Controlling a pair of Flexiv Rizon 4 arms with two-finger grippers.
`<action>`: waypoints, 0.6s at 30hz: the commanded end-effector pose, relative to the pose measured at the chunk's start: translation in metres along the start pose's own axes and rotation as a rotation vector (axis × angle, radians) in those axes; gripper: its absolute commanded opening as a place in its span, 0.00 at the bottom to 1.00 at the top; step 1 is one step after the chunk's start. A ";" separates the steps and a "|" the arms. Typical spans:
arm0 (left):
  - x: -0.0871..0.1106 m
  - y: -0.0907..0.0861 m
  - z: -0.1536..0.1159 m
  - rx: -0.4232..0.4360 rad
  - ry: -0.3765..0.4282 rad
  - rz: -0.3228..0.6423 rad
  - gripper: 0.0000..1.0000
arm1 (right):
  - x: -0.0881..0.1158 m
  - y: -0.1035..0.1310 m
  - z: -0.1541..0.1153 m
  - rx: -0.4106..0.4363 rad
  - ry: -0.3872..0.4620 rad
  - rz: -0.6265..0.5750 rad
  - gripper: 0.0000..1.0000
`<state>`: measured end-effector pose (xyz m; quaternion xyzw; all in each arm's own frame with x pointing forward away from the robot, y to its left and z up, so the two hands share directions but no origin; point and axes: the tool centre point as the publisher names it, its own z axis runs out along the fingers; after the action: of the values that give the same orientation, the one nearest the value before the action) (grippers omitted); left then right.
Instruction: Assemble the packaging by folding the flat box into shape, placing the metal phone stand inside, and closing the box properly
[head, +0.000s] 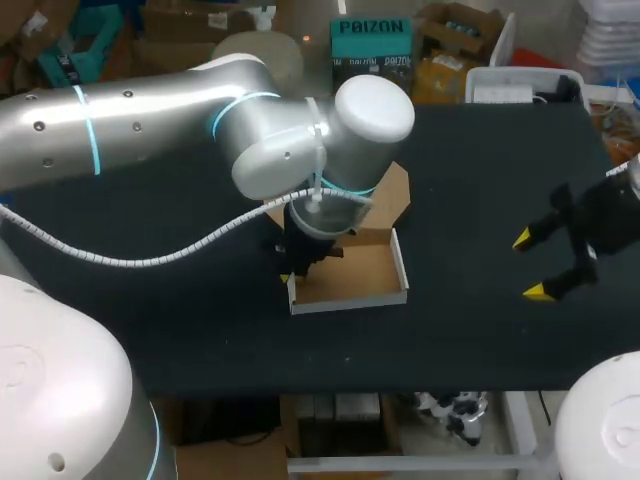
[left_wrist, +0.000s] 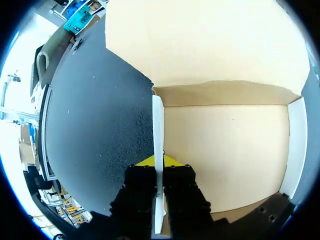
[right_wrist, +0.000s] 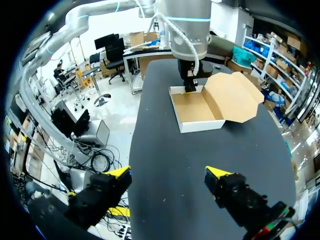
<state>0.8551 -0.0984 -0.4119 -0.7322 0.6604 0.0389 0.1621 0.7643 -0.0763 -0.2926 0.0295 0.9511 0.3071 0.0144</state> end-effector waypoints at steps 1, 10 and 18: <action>-0.006 0.007 0.001 0.023 0.089 0.011 0.23 | -0.002 0.000 -0.001 -0.002 0.005 -0.001 1.00; -0.003 0.005 -0.003 0.053 0.142 0.046 0.63 | -0.003 0.001 0.000 0.000 0.008 -0.002 1.00; -0.002 0.004 -0.006 0.064 0.148 0.068 0.18 | -0.003 0.000 0.000 0.002 0.006 0.006 1.00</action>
<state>0.8507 -0.0984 -0.4078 -0.7049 0.6961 -0.0316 0.1324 0.7677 -0.0760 -0.2927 0.0313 0.9514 0.3062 0.0112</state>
